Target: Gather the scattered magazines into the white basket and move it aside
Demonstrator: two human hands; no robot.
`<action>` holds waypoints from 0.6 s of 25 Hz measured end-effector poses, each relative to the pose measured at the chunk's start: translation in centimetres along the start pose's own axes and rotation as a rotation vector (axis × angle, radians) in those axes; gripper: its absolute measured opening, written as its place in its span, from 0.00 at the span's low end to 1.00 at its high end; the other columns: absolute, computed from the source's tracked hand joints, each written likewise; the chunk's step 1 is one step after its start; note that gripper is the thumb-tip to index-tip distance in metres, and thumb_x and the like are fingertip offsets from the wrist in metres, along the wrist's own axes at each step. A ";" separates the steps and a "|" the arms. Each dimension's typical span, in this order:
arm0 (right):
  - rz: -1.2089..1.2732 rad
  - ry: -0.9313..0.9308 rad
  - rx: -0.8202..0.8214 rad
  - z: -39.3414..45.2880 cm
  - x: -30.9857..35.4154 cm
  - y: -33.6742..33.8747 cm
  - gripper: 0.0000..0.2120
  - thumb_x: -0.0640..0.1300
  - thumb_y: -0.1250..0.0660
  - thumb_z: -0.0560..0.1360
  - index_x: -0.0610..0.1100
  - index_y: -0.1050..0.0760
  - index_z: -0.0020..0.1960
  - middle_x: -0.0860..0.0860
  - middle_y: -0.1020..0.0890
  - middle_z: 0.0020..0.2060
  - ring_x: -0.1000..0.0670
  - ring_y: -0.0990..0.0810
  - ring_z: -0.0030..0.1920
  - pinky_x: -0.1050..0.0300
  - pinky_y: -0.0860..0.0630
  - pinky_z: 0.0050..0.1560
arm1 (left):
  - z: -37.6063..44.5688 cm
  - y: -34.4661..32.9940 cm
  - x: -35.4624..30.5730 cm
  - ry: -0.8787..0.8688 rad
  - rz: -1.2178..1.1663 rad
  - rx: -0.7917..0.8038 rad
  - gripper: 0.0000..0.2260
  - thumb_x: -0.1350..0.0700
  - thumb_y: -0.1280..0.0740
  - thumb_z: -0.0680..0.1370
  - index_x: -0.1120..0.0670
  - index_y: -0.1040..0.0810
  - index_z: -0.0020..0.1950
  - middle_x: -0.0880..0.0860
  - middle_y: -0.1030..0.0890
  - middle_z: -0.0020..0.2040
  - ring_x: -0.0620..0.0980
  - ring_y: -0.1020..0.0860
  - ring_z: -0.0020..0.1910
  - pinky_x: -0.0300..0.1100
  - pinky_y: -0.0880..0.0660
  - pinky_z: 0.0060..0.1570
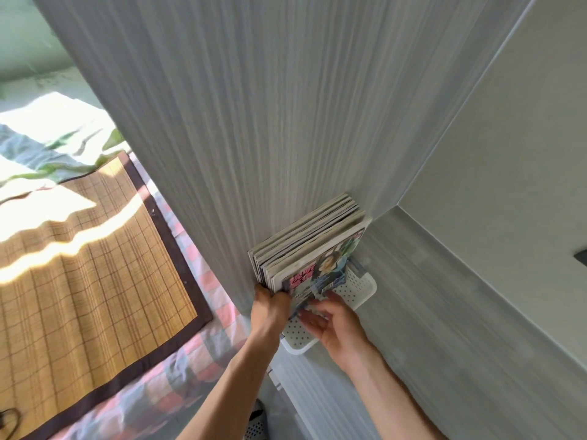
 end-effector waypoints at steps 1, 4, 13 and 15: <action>-0.090 0.015 0.051 0.5 0.9 -1.8 0.17 0.32 0.35 0.72 0.42 0.26 0.59 0.43 0.15 0.45 0.40 0.16 0.50 0.50 0.20 0.51 | -0.1 0.1 -0.5 -0.028 0.049 0.016 0.17 0.59 0.37 0.72 0.56 0.29 0.60 0.61 0.19 0.54 0.65 0.22 0.53 0.53 0.25 0.52; -0.585 0.033 0.042 1.1 3.6 -3.4 0.18 0.36 0.32 0.71 0.41 0.27 0.60 0.46 0.16 0.48 0.45 0.16 0.50 0.52 0.18 0.51 | -0.5 0.2 -1.0 -0.001 0.035 0.045 0.26 0.56 0.35 0.65 0.58 0.29 0.63 0.62 0.20 0.56 0.65 0.23 0.56 0.52 0.25 0.52; -0.860 0.373 0.027 3.3 18.1 -1.2 0.26 0.27 0.32 0.65 0.54 0.22 0.53 0.55 0.17 0.50 0.54 0.21 0.55 0.59 0.25 0.49 | -1.1 -0.5 -1.4 0.037 -0.129 0.006 0.20 0.66 0.29 0.67 0.58 0.26 0.58 0.55 0.19 0.48 0.51 0.23 0.43 0.40 0.31 0.37; -0.889 0.402 0.045 3.6 17.6 -1.9 0.22 0.30 0.31 0.64 0.54 0.22 0.49 0.55 0.16 0.46 0.54 0.20 0.53 0.58 0.25 0.48 | -0.9 -0.3 -1.8 -0.003 -0.113 0.040 0.20 0.67 0.31 0.67 0.57 0.25 0.58 0.55 0.18 0.50 0.47 0.24 0.43 0.38 0.32 0.36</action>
Point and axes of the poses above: each hand's wrist, its own z-axis towards the middle knuckle, its own y-axis out of the back of the hand, x = y × z, the point moved 8 cm from there along z, towards the middle knuckle
